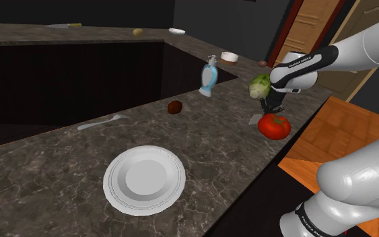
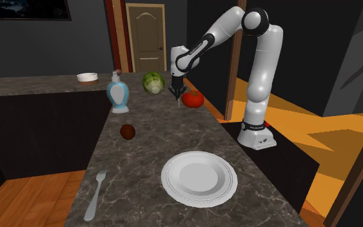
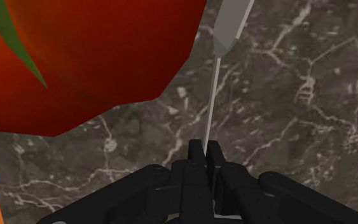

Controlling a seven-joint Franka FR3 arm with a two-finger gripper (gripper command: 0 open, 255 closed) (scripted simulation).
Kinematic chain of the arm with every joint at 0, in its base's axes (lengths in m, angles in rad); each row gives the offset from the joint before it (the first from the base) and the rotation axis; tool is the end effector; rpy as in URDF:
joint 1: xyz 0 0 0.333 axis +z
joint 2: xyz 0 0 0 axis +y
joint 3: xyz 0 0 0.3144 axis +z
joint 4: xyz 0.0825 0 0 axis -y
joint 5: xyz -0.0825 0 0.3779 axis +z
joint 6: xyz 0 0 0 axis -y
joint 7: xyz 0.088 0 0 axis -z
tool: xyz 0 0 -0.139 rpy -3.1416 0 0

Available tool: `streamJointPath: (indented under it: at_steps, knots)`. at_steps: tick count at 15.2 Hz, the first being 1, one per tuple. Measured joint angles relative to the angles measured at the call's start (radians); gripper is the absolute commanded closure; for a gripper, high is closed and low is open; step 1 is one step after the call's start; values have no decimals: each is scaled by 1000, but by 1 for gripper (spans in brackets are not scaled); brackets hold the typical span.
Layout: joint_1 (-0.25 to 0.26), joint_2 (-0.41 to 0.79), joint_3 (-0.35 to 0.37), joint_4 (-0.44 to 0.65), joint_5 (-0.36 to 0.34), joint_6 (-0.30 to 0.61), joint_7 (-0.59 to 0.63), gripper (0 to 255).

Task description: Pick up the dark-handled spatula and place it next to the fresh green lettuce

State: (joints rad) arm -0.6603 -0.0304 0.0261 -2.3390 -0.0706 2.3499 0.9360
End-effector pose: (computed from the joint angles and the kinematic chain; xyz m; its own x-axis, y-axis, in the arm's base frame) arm 0.4026 -0.2994 0.3214 0.0490 -0.9966 0.0664 -0.9988 -0.0492 -0.0007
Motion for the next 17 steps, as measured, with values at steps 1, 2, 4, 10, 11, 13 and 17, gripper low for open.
streamJointPath:
  at_steps: [1,2,4,10,11,13,17]
  knots:
    - [0,0,0,0,0,0,0,255]
    - [0,0,0,0,0,0,0,0]
    - [0,0,0,0,0,0,0,0]
    - [1,-22,1,17,3,-39,-2,0]
    - [1,-39,1,27,5,-65,-5,0]
    - [4,-70,3,44,9,-112,-5,0]
    - [4,-76,3,51,10,-127,-6,0]
